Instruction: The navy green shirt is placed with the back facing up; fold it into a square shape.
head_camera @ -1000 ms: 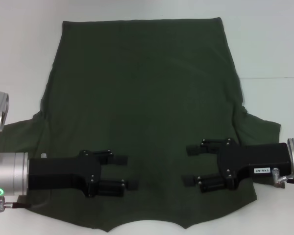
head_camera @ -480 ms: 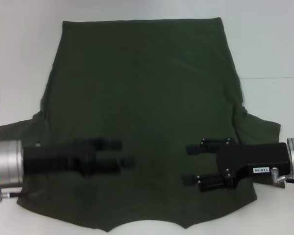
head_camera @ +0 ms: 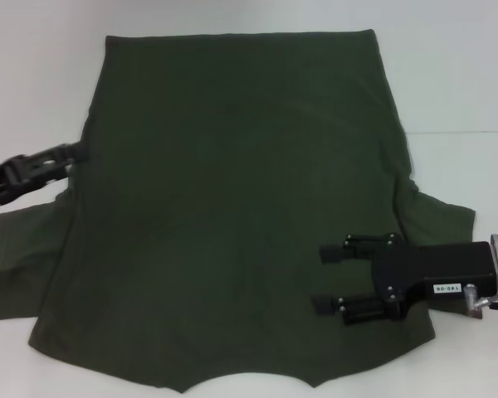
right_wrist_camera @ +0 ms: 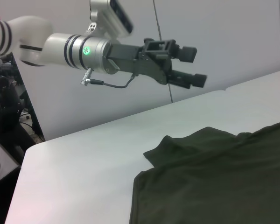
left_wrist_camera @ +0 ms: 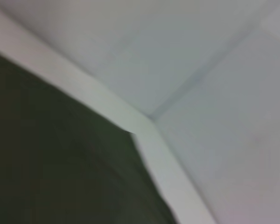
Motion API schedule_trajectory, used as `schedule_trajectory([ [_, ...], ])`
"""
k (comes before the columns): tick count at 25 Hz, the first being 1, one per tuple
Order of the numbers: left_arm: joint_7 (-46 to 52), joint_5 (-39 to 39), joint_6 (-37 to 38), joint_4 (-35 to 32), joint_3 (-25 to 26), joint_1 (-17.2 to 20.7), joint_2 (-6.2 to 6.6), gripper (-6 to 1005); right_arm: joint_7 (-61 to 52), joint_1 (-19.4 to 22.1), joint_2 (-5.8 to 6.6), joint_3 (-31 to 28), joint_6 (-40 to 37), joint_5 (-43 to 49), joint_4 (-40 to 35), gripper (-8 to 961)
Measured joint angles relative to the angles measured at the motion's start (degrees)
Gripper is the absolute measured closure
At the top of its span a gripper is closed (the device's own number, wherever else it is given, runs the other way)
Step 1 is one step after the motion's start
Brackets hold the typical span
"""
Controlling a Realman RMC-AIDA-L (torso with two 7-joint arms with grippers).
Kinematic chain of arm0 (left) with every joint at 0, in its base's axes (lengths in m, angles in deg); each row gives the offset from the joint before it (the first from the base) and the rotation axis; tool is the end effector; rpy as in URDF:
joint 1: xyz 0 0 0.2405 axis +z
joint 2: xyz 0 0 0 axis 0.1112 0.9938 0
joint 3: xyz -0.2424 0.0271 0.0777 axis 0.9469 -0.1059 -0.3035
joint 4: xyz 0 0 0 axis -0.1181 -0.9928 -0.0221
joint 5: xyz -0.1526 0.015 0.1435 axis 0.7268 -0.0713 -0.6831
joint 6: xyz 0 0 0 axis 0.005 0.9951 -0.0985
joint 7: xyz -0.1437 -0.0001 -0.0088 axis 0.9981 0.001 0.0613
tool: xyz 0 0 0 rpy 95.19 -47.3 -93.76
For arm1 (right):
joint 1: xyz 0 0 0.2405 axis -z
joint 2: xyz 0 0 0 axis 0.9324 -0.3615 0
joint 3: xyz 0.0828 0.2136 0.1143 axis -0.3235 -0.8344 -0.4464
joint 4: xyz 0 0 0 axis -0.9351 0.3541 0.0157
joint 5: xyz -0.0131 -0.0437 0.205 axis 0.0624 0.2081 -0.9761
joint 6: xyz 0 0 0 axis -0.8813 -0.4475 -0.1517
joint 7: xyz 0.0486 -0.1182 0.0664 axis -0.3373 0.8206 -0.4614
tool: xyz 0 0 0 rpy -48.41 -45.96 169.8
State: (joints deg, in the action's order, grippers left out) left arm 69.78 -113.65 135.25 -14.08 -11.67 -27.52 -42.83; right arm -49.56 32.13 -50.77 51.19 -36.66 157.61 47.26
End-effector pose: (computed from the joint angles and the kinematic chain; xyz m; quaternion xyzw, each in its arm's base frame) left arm -0.2989 0.3600 0.0878 -0.7353 -0.5344 -0.3687 0.1945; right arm 0.2375 0.3428 -0.0102 -0.9610 0.1545 0.2230 0.0545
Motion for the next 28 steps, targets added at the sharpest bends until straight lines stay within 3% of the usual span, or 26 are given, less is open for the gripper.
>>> schedule_trajectory([
  [9,13.67,-5.27,-7.6,-5.18,2.27,4.88,0.03,123,0.0,-0.3,0.1,0.09,0.16,0.7,-0.11,56],
  [19,15.35,-12.62,-13.22,-4.76,5.86,5.99,0.03,122,0.0,-0.34,0.11,0.09,0.42,1.24,-0.38,56],
  [28,14.75,-15.89,-17.95,-1.79,3.89,5.38,0.11,122,0.0,-0.63,0.11,0.09,0.89,1.53,-0.21,56],
])
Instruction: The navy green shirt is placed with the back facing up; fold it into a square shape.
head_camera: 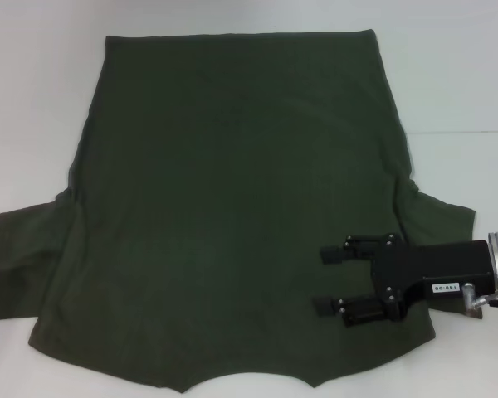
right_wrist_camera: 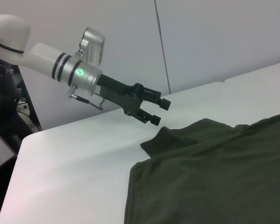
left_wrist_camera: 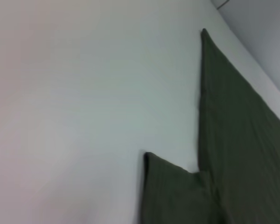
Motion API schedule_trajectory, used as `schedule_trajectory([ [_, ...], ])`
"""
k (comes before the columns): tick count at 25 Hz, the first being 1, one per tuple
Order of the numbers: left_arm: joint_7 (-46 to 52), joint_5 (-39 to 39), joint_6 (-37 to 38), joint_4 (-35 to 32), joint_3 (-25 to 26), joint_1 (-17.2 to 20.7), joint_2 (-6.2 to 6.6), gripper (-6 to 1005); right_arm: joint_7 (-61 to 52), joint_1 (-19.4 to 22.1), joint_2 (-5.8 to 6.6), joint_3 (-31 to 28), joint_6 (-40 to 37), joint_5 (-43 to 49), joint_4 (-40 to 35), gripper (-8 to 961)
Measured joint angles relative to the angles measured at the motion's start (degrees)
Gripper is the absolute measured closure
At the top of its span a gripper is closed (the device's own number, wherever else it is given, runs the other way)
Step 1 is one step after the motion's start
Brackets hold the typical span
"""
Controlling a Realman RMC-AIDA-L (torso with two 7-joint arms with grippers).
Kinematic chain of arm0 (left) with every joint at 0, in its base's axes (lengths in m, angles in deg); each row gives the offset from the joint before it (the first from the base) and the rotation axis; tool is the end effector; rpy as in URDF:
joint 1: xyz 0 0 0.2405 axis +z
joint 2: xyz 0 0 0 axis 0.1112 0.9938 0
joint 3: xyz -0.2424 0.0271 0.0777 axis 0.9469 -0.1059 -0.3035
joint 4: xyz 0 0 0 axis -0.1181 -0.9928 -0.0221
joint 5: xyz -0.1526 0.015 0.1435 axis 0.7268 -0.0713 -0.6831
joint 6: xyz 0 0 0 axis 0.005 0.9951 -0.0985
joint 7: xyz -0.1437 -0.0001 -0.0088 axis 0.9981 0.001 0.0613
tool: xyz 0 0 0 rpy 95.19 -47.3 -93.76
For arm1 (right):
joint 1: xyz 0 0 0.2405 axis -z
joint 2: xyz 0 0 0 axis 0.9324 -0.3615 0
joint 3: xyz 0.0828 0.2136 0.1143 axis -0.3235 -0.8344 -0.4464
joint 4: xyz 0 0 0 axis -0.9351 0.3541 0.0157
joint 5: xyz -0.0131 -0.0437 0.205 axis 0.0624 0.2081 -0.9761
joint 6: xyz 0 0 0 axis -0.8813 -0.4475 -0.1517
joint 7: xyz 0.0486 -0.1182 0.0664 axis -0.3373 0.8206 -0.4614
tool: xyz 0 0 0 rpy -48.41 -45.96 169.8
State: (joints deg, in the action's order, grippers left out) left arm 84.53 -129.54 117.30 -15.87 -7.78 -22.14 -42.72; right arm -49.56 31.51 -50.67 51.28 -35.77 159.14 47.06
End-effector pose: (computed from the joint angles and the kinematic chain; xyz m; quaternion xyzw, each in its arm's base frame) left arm -0.3956 0.3275 0.0965 -0.5778 -0.7009 -0.2611 0.3266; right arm 0.2378 0.3459 -0.0110 -0.9653 0.1491 0.2069 0.0561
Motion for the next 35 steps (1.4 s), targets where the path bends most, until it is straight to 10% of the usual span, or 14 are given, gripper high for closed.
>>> schedule_trajectory([
  [35,0.02,-5.15,-2.9,5.09,-3.57,-3.88,1.33,148,0.0,-0.41,0.15,0.0,-0.04,0.05,0.09,56],
])
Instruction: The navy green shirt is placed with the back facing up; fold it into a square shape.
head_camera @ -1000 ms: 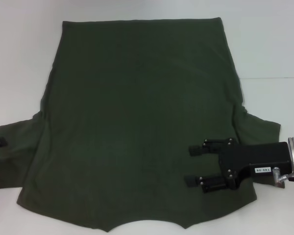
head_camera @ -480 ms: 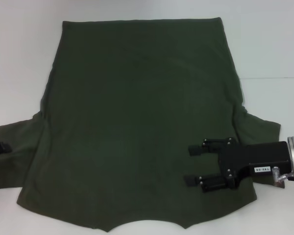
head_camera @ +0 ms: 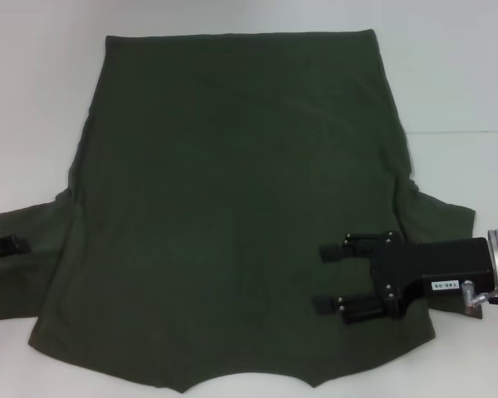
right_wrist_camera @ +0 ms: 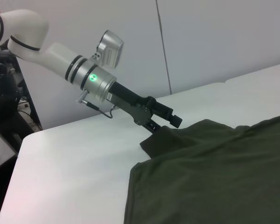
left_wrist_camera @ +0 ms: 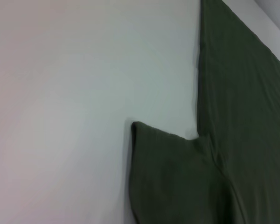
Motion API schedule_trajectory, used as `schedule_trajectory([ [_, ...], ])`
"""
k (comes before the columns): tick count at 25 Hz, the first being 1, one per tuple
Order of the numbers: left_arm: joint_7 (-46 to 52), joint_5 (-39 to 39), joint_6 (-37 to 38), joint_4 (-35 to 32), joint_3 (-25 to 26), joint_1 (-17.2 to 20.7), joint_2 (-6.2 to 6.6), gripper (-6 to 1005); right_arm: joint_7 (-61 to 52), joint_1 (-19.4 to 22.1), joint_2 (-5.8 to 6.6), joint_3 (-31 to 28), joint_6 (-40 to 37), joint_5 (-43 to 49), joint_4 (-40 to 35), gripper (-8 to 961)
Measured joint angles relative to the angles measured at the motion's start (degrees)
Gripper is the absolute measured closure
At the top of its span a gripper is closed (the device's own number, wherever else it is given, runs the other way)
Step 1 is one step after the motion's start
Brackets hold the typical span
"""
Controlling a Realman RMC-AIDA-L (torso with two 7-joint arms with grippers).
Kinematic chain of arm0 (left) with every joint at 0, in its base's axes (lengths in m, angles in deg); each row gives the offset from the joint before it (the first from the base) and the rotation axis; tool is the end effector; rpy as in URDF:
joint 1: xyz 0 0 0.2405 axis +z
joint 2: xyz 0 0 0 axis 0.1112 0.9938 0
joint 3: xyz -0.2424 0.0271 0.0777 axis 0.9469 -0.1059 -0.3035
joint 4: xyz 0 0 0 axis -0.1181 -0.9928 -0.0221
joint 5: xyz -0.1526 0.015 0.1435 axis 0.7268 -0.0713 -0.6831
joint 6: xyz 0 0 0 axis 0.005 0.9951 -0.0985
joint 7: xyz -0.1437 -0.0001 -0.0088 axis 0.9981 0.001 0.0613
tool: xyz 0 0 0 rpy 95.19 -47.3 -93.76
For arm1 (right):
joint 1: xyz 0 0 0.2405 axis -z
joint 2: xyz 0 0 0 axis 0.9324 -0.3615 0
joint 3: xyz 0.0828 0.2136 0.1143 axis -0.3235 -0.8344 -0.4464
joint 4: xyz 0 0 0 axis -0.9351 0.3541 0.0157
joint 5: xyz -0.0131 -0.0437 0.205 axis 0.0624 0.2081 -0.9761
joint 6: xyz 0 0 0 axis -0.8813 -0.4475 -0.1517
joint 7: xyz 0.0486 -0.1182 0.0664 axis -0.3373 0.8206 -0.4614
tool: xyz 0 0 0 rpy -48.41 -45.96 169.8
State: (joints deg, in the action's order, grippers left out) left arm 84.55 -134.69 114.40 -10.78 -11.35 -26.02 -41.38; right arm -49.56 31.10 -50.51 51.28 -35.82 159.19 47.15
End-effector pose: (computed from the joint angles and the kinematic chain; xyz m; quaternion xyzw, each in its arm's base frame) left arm -0.3835 0.3486 0.0762 -0.6166 -0.6961 -0.2050 0.3052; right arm 0.2361 0.3477 -0.0101 -0.9660 0.1460 0.2061 0.0554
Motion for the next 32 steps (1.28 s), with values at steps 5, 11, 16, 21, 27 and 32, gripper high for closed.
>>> schedule_trajectory([
  [5,0.38,-1.39,0.15,0.44,-0.04,-0.64,0.3,169,0.0,0.0,0.02,0.0,0.0,0.0,0.01,56],
  [11,0.28,-1.48,-0.14,0.7,-0.09,-0.73,0.37,195,0.0,0.01,0.02,0.0,0.15,0.0,0.03,56],
  [16,0.11,-1.47,-0.35,0.7,-0.08,-0.74,0.36,270,0.0,-0.01,0.02,0.0,0.49,0.0,0.03,56],
  [21,0.13,-1.47,-0.54,0.64,-0.08,-0.74,0.34,379,0.0,-0.12,0.02,0.0,0.66,0.0,0.12,56],
  [27,0.2,-1.46,-0.64,0.53,-0.08,-0.74,0.34,552,-0.01,-0.24,-0.03,0.0,0.71,0.0,0.12,56],
  [32,0.28,-1.59,-0.62,0.59,-0.36,-0.74,0.34,620,-0.11,-0.32,-0.09,0.0,0.71,0.01,0.12,56],
])
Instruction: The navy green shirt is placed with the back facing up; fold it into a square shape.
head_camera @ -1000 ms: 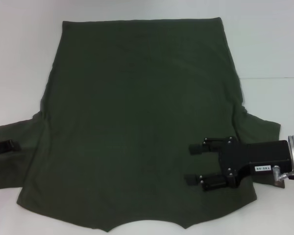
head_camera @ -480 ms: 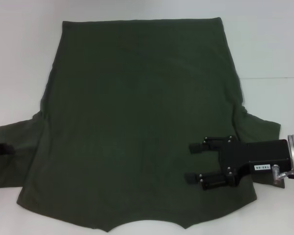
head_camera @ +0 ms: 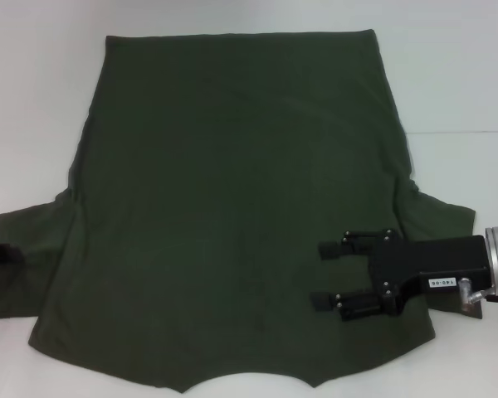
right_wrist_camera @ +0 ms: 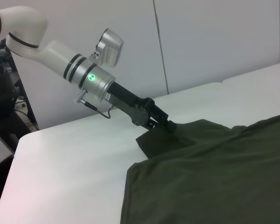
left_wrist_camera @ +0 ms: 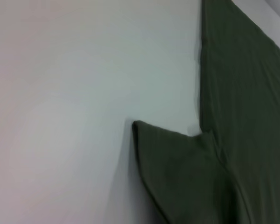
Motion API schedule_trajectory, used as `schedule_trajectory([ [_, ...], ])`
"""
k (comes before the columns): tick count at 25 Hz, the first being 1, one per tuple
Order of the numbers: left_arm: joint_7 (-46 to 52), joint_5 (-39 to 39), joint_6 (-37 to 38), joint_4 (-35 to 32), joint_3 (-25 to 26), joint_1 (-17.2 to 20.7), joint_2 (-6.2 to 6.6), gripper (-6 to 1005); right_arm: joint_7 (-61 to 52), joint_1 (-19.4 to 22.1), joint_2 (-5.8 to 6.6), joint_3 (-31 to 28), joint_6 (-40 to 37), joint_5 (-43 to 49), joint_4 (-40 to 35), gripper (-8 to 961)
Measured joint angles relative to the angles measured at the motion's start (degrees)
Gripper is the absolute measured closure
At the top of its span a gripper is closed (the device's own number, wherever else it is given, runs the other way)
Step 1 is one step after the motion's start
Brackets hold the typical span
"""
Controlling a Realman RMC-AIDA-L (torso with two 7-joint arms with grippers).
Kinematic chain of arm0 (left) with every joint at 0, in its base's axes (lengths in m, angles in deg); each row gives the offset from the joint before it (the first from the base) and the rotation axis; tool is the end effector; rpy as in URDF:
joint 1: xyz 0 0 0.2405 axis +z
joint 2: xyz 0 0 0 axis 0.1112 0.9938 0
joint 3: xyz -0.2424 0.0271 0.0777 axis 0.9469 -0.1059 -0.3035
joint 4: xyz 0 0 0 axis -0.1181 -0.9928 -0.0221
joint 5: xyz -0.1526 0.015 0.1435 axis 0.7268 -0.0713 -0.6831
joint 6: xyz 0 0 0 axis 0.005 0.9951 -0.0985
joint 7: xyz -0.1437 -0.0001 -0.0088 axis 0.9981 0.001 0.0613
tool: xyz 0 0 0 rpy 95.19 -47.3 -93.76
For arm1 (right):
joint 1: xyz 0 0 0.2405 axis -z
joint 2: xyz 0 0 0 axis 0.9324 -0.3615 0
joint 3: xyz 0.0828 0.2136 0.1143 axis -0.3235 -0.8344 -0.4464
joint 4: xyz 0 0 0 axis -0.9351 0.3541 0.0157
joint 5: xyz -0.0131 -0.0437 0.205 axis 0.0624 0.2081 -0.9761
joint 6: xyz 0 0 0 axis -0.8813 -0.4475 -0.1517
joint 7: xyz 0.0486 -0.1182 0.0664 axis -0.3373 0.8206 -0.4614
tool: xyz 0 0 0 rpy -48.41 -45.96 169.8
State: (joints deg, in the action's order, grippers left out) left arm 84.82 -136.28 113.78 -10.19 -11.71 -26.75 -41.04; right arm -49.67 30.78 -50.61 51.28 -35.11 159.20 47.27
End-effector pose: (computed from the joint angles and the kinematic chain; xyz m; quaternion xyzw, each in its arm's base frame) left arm -0.3829 0.3517 0.0752 -0.6219 -0.6951 -0.1912 0.3060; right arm 0.2349 0.3500 -0.0113 -0.9660 0.1465 0.2046 0.0590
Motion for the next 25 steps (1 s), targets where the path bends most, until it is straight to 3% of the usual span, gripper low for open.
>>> schedule_trajectory([
  [8,1.19,-1.3,-0.09,-0.06,-0.44,-0.4,0.03,669,-0.21,-0.21,-0.18,0.0,-0.01,0.53,-0.01,56],
  [11,1.2,-1.33,-0.1,-0.16,-0.34,-0.42,0.05,883,-0.29,-0.21,-0.23,0.0,-0.01,0.61,-0.01,56],
  [21,1.3,-1.37,-0.04,-0.59,-0.42,-0.71,0.39,982,-0.41,0.04,-0.35,-0.12,0.09,0.62,-0.01,56],
  [25,2.33,-1.77,1.3,-2.66,-0.31,-1.19,1.47,993,-0.41,0.19,-0.31,-0.17,0.09,0.62,-0.01,56],
])
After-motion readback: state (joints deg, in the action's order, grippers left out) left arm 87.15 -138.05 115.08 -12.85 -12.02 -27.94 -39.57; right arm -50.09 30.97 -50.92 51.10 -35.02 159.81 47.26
